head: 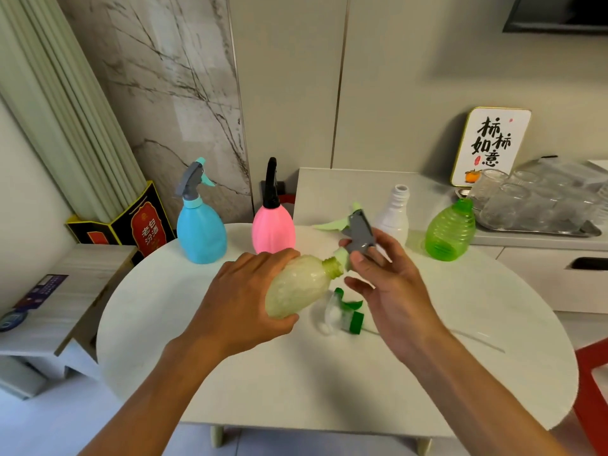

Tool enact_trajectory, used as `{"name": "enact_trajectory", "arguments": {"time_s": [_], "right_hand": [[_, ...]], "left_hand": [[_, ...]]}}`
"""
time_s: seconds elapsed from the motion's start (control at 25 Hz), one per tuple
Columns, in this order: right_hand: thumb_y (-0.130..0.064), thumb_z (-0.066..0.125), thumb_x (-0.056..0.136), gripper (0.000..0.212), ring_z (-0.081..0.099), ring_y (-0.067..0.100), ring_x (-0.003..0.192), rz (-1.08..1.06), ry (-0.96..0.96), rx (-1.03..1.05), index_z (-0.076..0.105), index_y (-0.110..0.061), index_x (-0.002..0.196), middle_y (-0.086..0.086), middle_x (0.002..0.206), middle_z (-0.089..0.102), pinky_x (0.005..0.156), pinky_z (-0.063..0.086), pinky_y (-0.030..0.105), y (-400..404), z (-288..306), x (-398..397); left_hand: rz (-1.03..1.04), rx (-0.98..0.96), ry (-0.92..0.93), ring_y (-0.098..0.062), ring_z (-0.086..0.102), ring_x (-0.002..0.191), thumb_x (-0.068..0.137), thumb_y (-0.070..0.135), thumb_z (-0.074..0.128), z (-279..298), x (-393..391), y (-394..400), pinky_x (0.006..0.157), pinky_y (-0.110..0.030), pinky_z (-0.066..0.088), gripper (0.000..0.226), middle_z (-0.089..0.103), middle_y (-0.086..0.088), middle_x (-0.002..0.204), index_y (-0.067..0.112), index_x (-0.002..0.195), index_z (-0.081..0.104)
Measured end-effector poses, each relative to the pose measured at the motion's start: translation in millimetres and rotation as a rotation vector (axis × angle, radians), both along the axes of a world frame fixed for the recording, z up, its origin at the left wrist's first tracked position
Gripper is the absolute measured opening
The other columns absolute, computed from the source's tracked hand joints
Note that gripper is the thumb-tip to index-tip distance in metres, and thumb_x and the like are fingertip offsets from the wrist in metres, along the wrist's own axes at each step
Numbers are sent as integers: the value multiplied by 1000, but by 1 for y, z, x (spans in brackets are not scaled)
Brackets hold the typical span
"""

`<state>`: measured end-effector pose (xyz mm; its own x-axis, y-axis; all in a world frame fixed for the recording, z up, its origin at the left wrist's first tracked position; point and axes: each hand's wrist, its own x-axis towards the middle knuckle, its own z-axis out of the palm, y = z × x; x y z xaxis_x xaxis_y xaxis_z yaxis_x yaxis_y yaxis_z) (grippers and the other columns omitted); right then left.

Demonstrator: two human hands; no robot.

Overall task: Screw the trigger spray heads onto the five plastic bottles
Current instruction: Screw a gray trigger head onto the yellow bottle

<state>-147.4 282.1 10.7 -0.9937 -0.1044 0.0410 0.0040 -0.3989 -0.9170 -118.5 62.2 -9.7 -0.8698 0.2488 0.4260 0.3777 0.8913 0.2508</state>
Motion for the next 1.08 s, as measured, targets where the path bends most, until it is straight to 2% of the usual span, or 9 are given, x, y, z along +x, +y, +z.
{"name": "enact_trajectory", "arguments": {"time_s": [0.08, 0.2, 0.32, 0.44, 0.6, 0.8, 0.96, 1.0, 1.08], "right_hand": [[-2, 71, 82, 51, 71, 19, 103, 28, 58, 90, 58, -25, 126, 7, 112, 76, 80, 51, 32, -3, -2, 0], [-6, 78, 75, 68, 69, 20, 108, 87, 125, 109, 52, -27, 134, 7, 114, 75, 84, 53, 31, 0, 0, -3], [-5, 70, 78, 63, 68, 18, 108, 137, 193, 221, 52, -26, 134, 2, 112, 75, 83, 53, 26, 1, -3, -5], [-3, 69, 79, 60, 67, 20, 109, 184, 230, 277, 52, -23, 133, 1, 110, 74, 87, 53, 28, 5, -2, -8], [2, 68, 78, 51, 68, 18, 103, 297, 221, 306, 56, -23, 121, 3, 107, 74, 83, 54, 27, 19, 5, -12], [7, 68, 75, 36, 65, 17, 90, 340, 126, 517, 63, -25, 89, -3, 89, 71, 75, 55, 27, 25, 3, -10], [4, 80, 74, 24, 62, 15, 72, 423, 85, 576, 63, -3, 91, 11, 85, 61, 62, 54, 27, 33, 10, -10], [3, 82, 72, 26, 63, 16, 70, 439, 89, 589, 63, -2, 89, 13, 84, 61, 63, 55, 29, 35, 11, -11], [-4, 84, 67, 27, 65, 20, 76, 441, 132, 590, 64, -11, 85, 13, 85, 65, 72, 57, 35, 36, 13, -11]], "left_hand": [[-9, -13, 14, -20, 62, 94, 60, 59, 74, 1, 1, 0, 77, -36, 55, 86, 67, 3, 114, 31, 133, 37], [3, 23, -7, -18, 61, 95, 61, 60, 73, 1, 4, -3, 78, -35, 55, 86, 66, 4, 115, 30, 133, 38], [13, 24, -32, -18, 61, 96, 61, 60, 74, 1, 7, -5, 79, -37, 55, 86, 66, 4, 115, 28, 134, 42], [26, 17, -42, -17, 60, 95, 60, 60, 73, 2, 10, -4, 78, -37, 56, 85, 66, 6, 115, 32, 133, 38], [29, -13, -61, -17, 60, 94, 59, 59, 73, 3, 11, -2, 78, -37, 54, 85, 66, 8, 113, 38, 131, 33], [25, -259, 30, -21, 62, 91, 56, 50, 83, 1, 9, 3, 73, -35, 49, 86, 69, 3, 110, 27, 132, 49], [-2, -277, 100, -24, 64, 91, 50, 47, 88, 2, 8, 8, 73, -40, 53, 93, 70, -2, 111, 27, 130, 44], [-8, -278, 105, -25, 64, 92, 50, 46, 87, 2, 9, 9, 73, -41, 53, 93, 70, -1, 111, 27, 129, 43], [-13, -248, 64, -23, 62, 92, 54, 47, 83, 4, 10, 8, 73, -39, 52, 89, 69, 2, 111, 31, 130, 40]]}}
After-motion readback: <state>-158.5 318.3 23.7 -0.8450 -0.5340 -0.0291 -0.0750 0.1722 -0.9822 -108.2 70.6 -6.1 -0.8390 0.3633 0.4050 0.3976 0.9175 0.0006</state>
